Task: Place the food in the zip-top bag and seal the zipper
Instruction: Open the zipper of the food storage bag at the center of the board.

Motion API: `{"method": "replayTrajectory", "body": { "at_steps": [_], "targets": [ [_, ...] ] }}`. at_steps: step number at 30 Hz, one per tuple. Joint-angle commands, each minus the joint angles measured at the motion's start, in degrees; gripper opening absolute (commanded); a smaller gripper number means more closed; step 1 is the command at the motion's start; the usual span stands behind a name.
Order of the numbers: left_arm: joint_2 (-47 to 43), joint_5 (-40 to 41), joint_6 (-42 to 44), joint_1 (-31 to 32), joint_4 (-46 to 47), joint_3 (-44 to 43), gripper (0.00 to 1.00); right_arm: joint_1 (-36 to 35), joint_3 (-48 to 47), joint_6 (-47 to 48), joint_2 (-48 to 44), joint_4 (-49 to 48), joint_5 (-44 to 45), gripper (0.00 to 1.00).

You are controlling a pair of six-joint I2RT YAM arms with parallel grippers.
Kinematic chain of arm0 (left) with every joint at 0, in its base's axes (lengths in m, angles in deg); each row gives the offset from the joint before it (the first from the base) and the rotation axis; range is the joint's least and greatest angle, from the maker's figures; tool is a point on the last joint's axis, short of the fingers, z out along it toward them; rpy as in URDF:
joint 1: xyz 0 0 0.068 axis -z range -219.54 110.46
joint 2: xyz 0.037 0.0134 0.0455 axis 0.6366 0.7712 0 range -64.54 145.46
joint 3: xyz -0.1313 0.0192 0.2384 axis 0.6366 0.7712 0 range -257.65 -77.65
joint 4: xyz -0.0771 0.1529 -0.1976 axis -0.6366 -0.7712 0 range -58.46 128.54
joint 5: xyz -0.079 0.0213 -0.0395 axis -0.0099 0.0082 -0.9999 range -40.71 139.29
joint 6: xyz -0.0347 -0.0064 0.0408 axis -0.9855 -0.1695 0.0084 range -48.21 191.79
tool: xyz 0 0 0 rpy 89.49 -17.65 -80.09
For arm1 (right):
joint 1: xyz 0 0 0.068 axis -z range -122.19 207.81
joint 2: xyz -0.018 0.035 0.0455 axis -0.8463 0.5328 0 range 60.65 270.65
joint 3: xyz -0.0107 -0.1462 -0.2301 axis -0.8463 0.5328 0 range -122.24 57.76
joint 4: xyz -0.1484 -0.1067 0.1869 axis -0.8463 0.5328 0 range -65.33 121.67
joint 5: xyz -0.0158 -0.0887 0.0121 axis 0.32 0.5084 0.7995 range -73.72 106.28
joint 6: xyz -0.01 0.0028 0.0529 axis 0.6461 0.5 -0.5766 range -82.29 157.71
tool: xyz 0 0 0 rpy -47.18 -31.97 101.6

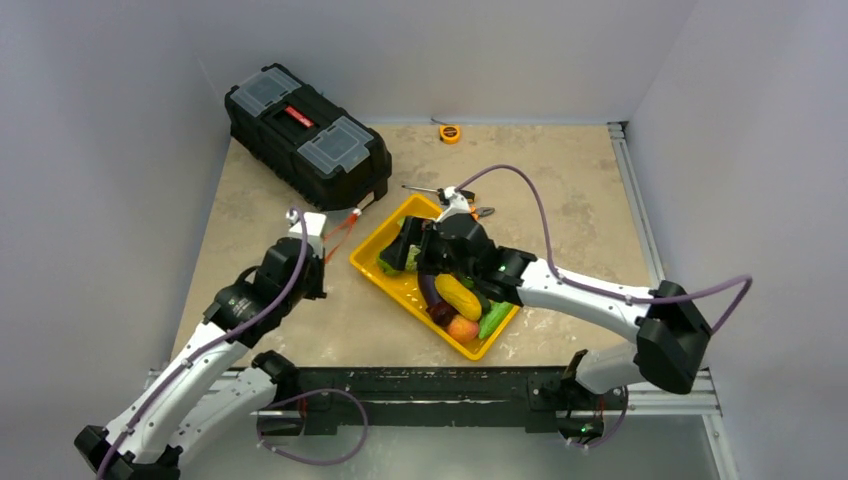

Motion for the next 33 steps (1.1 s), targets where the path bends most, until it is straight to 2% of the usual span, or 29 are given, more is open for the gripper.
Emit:
{"method": "replayTrajectory", "body": {
  "at_steps": [1, 2, 4, 6, 8, 10, 17, 20, 24, 25, 26, 28, 29, 31, 33],
  "targets": [
    [-0.8, -0.8, 1.4, 5.9, 3.5, 0.7, 0.0, -2.5, -8.2, -10.6, 5.6, -1.5, 5.3, 0.99],
    [-0.9, -0.4, 1.3, 6.5, 3.3, 0.7, 0.0, -2.8, -9.4, -11.6, 6.9, -1.7, 5.8, 0.98],
    [-0.8, -0.4, 1.6, 6.8, 3.6, 0.7, 0.0, -3.1, -11.1, -13.3, 9.4, -2.6, 6.4, 0.9],
    [-0.3, -0.4, 1.8, 6.8, 3.8, 0.6, 0.0, -3.4, -12.4, -15.2, 11.8, -3.4, 7.6, 0.86],
    [0.4, -0.9, 2.0, 6.9, 3.7, 0.4, 0.0, -3.7, -13.9, -17.4, 14.0, -3.0, 9.2, 0.74],
    [1.0, -1.5, 2.3, 6.8, 3.8, 0.3, 0.0, -3.8, -15.2, -18.5, 16.1, -3.1, 10.0, 0.66],
    [0.9, -2.9, 2.9, 7.0, 4.6, 0.8, 0.0, -5.2, -19.5, -18.5, 22.1, -4.7, 12.1, 0.63],
    [0.7, -3.2, 3.1, 7.4, 4.7, 0.7, 0.0, -5.5, -20.9, -18.6, 24.5, -4.6, 11.8, 0.59],
    [0.7, -5.9, 3.1, 7.8, 4.7, 0.2, 0.0, -6.6, -21.8, -17.6, 26.6, -5.1, 12.6, 0.42],
    [0.8, -6.3, 3.0, 7.8, 4.0, -0.3, 0.04, -6.7, -22.1, -17.1, 26.9, -5.1, 12.5, 0.34],
    [1.0, -6.5, 2.8, 7.9, 3.1, -0.9, 0.14, -6.9, -22.3, -16.5, 27.0, -5.2, 12.3, 0.26],
    [0.7, -6.5, 2.5, 7.9, 2.5, -1.6, 0.5, -7.5, -22.5, -14.3, 27.0, -4.9, 12.5, 0.13],
    [0.1, -6.8, 2.5, 7.9, 2.5, -1.8, 0.59, -7.7, -22.3, -13.4, 26.8, -4.9, 12.6, 0.07],
    [-2.2, -7.7, 3.0, 7.9, 3.4, -1.5, 0.69, -7.9, -21.2, -11.6, 26.1, -5.7, 11.6, 0.02],
    [-5.3, -8.9, 3.5, 7.9, 4.8, -0.9, 0.72, -7.9, -19.6, -9.1, 25.3, -7.5, 10.2, 0.0]
  ]
}}
